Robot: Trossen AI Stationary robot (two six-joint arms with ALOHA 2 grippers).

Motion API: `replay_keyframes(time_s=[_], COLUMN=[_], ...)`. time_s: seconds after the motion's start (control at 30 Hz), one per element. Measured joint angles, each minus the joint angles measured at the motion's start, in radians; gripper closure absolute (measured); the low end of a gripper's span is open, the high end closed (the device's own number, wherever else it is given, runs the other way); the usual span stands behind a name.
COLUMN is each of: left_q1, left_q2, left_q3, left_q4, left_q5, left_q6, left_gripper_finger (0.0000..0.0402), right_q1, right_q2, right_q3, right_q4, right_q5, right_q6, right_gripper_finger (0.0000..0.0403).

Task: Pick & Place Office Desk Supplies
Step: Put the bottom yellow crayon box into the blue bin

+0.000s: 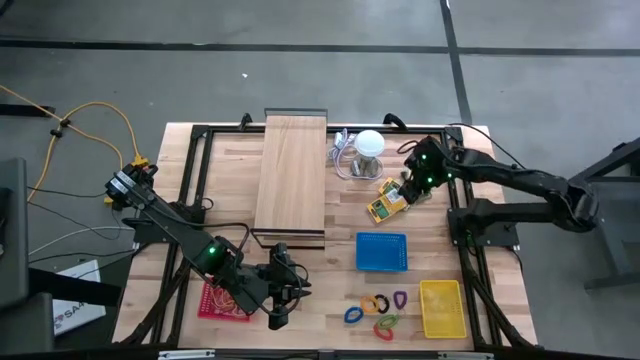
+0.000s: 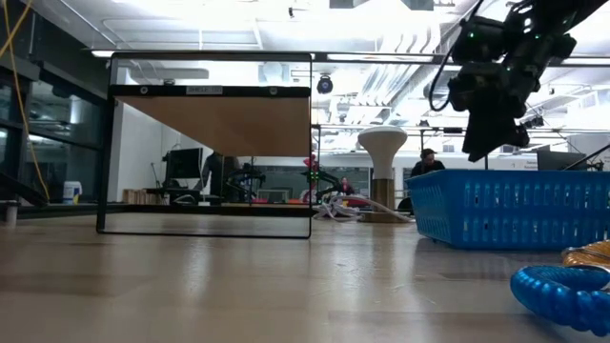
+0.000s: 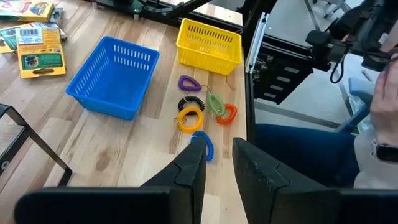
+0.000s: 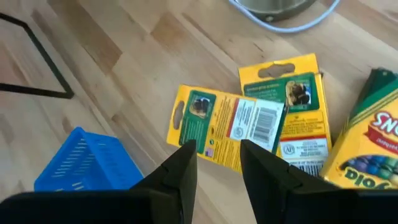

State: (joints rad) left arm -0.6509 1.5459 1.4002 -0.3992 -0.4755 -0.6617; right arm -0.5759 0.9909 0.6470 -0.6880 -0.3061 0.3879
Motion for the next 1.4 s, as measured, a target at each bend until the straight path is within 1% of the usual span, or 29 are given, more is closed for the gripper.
replay_keyframes(time_s=[0.2,0.8,0.87,1.07,1.3,1.4], left_q1=[0.0,0.0,0.0,0.0,0.0,0.0], left_q2=[0.0,0.0,0.0,0.0,0.0,0.0], left_q3=[0.0,0.0,0.0,0.0,0.0,0.0], left_q4=[0.008,0.008,0.008,0.008,0.008,0.008], left_q5=[0.0,0.0,0.0,0.0,0.0,0.0], left_q6=[0.0,0.0,0.0,0.0,0.0,0.0], left_gripper_finger=[0.0325,0.0325,0.0325,0.0325,0.0325,0.0325], right_q1=[-0.016,-0.016,-0.016,-0.016,-0.014,-0.013], right_q2=[-0.001,-0.001,-0.001,-0.001,0.009,0.024], right_q3=[0.0,0.0,0.0,0.0,0.0,0.0], right_q4=[0.013,0.059,0.065,0.07,0.04,0.027], right_q5=[-0.037,-0.033,-0.012,0.123,0.206,0.214], right_q6=[-0.075,-0.099,-0.098,-0.105,-0.135,-0.151], right_gripper_finger=[0.0292,0.0292,0.0292,0.0292,0.0292,0.0292])
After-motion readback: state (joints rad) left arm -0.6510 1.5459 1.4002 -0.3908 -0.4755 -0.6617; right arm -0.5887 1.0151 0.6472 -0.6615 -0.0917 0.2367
